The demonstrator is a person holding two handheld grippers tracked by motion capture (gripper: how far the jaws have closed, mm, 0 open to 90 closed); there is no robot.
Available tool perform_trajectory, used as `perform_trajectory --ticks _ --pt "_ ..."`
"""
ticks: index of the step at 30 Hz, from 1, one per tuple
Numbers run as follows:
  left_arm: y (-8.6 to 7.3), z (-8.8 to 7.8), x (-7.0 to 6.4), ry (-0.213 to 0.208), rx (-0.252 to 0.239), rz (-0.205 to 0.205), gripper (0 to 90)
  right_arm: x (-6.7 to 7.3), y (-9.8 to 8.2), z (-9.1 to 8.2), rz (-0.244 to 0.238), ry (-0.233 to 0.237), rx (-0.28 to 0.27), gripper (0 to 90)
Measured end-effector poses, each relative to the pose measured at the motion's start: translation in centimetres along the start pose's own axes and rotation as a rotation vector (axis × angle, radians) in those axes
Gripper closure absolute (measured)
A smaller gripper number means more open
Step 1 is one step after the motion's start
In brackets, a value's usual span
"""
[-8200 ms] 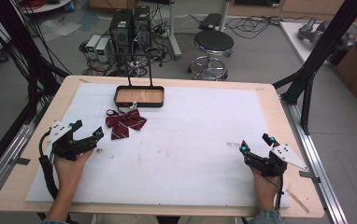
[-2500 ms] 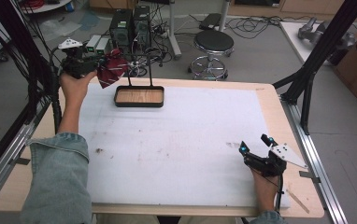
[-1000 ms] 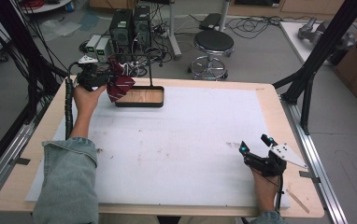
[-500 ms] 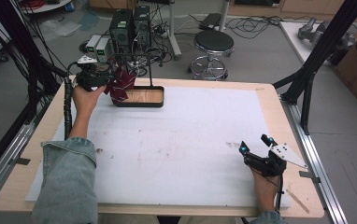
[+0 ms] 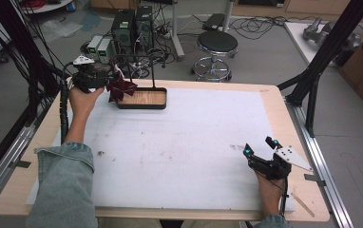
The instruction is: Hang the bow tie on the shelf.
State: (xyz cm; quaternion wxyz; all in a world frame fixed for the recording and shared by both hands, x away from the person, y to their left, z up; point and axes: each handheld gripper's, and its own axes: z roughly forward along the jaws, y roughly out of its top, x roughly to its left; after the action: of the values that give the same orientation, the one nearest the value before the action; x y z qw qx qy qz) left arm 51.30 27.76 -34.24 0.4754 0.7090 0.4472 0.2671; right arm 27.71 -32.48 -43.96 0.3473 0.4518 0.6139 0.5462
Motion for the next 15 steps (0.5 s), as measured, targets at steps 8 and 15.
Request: perform_trajectory --ticks 8,15 --pt "0.2 -1.7 -0.1 0.001 -0.029 -0.004 42.5 0.0 0.0 0.0 -0.005 -0.002 -0.002 11.6" --pt "0.9 -3.5 -0.8 -0.010 -0.071 0.014 38.2 0.0 0.0 0.0 -0.002 -0.005 -0.003 11.6"
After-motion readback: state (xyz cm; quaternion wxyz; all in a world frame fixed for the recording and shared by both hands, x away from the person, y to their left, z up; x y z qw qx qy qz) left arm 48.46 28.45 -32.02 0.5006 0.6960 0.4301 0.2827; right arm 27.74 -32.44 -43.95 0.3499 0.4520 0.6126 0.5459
